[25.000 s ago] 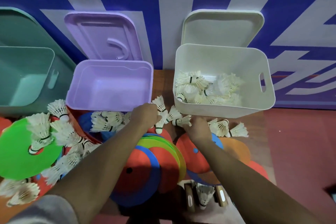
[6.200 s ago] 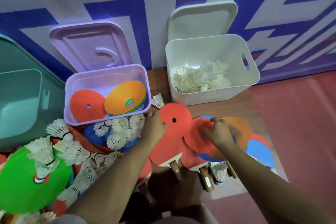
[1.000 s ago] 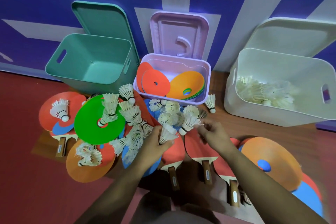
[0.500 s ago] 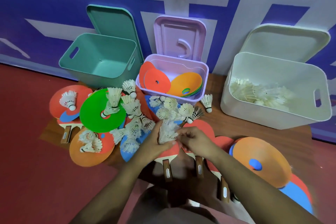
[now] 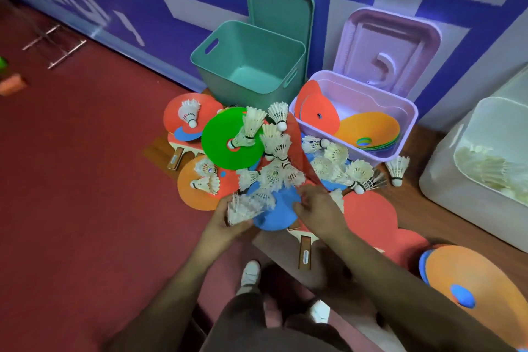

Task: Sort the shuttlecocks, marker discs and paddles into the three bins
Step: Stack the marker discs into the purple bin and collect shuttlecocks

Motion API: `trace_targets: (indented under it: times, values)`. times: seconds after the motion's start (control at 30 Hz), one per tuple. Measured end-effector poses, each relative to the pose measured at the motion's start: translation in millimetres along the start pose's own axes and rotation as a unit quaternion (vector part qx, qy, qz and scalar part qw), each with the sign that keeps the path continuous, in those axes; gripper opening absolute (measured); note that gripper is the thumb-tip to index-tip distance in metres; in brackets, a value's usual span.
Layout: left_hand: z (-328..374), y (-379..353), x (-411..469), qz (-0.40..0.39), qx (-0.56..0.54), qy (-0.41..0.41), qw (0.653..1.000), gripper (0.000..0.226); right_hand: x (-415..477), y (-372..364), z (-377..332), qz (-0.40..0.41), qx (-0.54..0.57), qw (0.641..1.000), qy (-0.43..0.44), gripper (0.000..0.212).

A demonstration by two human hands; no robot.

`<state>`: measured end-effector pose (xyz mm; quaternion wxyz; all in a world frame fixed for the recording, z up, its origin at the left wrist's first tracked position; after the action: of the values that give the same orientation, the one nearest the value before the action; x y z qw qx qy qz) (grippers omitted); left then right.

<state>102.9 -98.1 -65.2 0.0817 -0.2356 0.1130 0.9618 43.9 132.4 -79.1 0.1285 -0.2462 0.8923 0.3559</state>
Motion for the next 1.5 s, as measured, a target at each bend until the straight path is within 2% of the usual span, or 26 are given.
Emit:
trace_targets:
  times: [0.1,0.17,0.33,0.47,0.57,0.7,0.77,0.8,0.83,0.9,1.0,1.1,1.2,1.27,1.33,1.4,1.43,1.5]
  values:
    - [-6.4,14.7,-1.6,-0.006,0.014,-0.008,1.000,0.062,7.4,-21.2,-8.3,-0.036,-0.099,0.994,-0.010,0.053]
    - [-11.4,22.3,3.8,-0.009,0.023,-0.004,1.000,0.060,13.7,-32.2,-21.8,-0.007,-0.138,0.990,0.000,0.055]
    - [-23.3,40.6,23.1,-0.048,0.023,-0.004,0.999,0.059,44.7,-55.2,-49.1,-0.003,-0.237,0.969,-0.063,0.040]
    - [-30.1,53.0,38.8,-0.100,0.056,0.002,0.993,0.065,56.5,-52.8,-47.8,0.070,-0.234,0.963,-0.109,0.023]
    - [-25.7,60.7,52.2,-0.125,0.069,0.002,0.990,0.067,53.5,-38.8,-44.5,0.133,-0.170,0.971,-0.104,0.012]
    - [-9.8,56.3,72.2,-0.188,0.094,-0.015,0.978,0.057,37.9,-10.8,-40.2,0.155,0.051,0.983,-0.086,0.004]
    - [0.6,52.7,82.0,-0.209,0.117,-0.024,0.971,0.059,28.0,0.0,-41.8,0.146,0.178,0.971,-0.068,0.017]
    - [4.6,50.6,87.3,-0.219,0.132,-0.027,0.966,0.062,23.5,2.5,-41.0,0.137,0.238,0.959,-0.066,0.016]
    - [9.3,48.1,92.1,-0.228,0.150,-0.025,0.962,0.066,19.8,4.1,-40.2,0.128,0.282,0.948,-0.067,0.010]
    - [20.3,38.9,98.3,-0.256,0.169,-0.025,0.951,0.067,14.8,7.1,-40.3,0.116,0.324,0.936,-0.071,0.018]
    - [33.5,16.5,102.6,-0.318,0.187,-0.044,0.929,0.068,14.6,1.7,-43.0,0.072,0.325,0.940,-0.078,0.027]
    - [39.6,-3.4,101.8,-0.353,0.186,-0.058,0.915,0.074,17.4,-8.6,-50.9,0.034,0.253,0.964,-0.077,0.018]
    - [36.1,-11.0,101.7,-0.353,0.150,-0.056,0.922,0.070,18.1,-12.4,-56.1,0.048,0.199,0.976,-0.070,0.018]
    - [32.3,-9.5,101.6,-0.341,0.122,-0.041,0.931,0.064,15.7,-12.2,-55.7,0.055,0.259,0.962,-0.071,0.006]
    - [27.3,-5.4,102.3,-0.329,0.079,-0.023,0.941,0.063,11.0,-6.1,-43.8,0.101,0.305,0.941,-0.104,0.008]
    - [24.7,-1.1,101.7,-0.323,0.064,-0.021,0.944,0.059,1.2,7.6,-18.6,0.204,0.241,0.934,-0.166,0.009]
    - [25.7,0.5,100.0,-0.322,0.063,-0.022,0.944,0.053,-5.1,14.9,-5.9,0.249,0.183,0.928,-0.207,0.017]
    - [24.0,2.3,98.7,-0.321,0.055,-0.020,0.945,0.047,-11.6,18.8,24.2,0.267,0.112,0.910,-0.298,0.044]
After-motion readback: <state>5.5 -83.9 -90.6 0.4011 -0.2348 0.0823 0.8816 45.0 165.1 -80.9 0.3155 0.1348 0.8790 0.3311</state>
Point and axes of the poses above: each hand's wrist, its own x-axis towards the middle knuckle, its own y-axis out of the back of the hand, z = x × y, the point moved 6 cm from there along x, towards the middle knuckle, and after that the axes turned 11 degrees about -z, right-handed, at the moved point
